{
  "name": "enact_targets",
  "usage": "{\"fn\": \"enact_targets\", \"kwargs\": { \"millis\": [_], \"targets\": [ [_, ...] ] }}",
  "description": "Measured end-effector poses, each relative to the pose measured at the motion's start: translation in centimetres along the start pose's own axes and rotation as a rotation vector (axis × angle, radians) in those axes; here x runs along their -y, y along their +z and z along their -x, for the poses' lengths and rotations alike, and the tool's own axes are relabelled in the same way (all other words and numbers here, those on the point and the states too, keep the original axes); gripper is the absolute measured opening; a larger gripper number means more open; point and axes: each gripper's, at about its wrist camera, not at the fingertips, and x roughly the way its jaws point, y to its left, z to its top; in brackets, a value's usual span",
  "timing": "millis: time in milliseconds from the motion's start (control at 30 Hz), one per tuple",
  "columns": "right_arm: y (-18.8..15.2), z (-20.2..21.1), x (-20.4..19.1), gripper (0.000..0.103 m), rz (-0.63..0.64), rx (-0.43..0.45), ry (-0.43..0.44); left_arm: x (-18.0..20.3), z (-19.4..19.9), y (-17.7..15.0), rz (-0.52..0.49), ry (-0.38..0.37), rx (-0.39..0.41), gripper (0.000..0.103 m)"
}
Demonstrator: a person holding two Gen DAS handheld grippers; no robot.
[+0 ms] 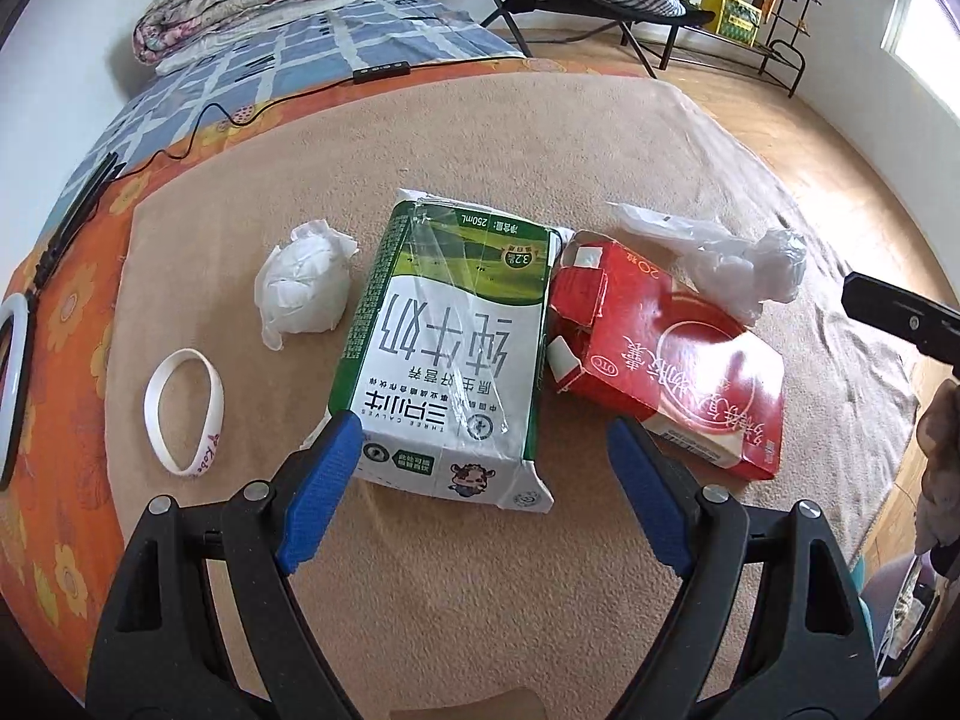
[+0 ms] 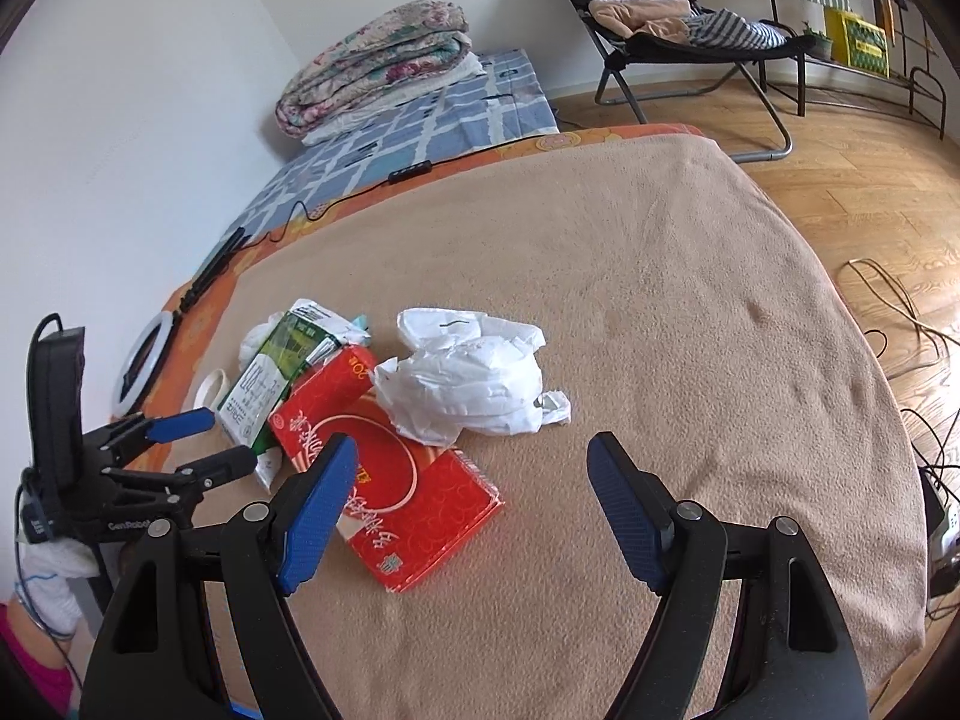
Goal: Collect trash
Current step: 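Move the left tool to the milk carton while the right tool reaches the plastic bag, then grasp the green milk carton with the left tool while the right tool grasps the white plastic bag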
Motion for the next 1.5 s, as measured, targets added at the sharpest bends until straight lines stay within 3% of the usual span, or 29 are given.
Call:
{"fn": "enact_targets", "kwargs": {
  "millis": [400, 633, 800, 900, 1133, 1233, 1267, 1300, 1433, 1500],
  "targets": [
    [2.1, -5.2, 1.0, 0.079, -0.109, -0.072, 0.044, -0.3, -2.1, 1.4, -0.055, 0.062, -0.008, 0.086],
    [1.8, -6.8, 2.5, 0.079, -0.214, -0.111, 0.091, -2.6, -2.3, 1.9, 0.010, 0.047, -0.010, 0.087],
    [1.6, -6.9, 3.1, 0.079, -0.234, -0.116, 0.100, -3.0, -3.6, 1.7, 0.022, 0.045, -0.040, 0.086],
    [1.6, -6.8, 3.2, 0.078, -0.242, -0.116, 0.118, -3.0, -3.5, 1.6, 0.042, 0.028, -0.016, 0.085],
    [1.6, -5.9, 3.3, 0.061, -0.227, -0.091, 0.143, -2.7, -2.2, 1.2, 0.060, 0.026, 0.026, 0.081],
    [1.5, -5.0, 3.3, 0.058, -0.223, -0.061, 0.137, -2.8, -1.2, 1.1, 0.077, 0.035, 0.052, 0.076],
    [1.5, -4.7, 3.3, 0.058, -0.219, -0.050, 0.135, -2.9, -0.8, 1.1, 0.081, 0.026, 0.059, 0.048],
    [1.6, -4.2, 3.2, 0.058, -0.212, -0.040, 0.131, -2.8, -0.1, 1.1, 0.084, 0.027, 0.080, 0.041],
    [1.8, -2.4, 2.6, 0.057, -0.166, 0.002, 0.111, -2.4, 0.9, 1.0, 0.063, 0.025, 0.079, 0.036],
    [1.9, -1.6, 2.2, 0.057, -0.149, 0.013, 0.108, -2.3, 0.4, 0.9, 0.058, 0.004, 0.039, 0.043]
  ]
}}
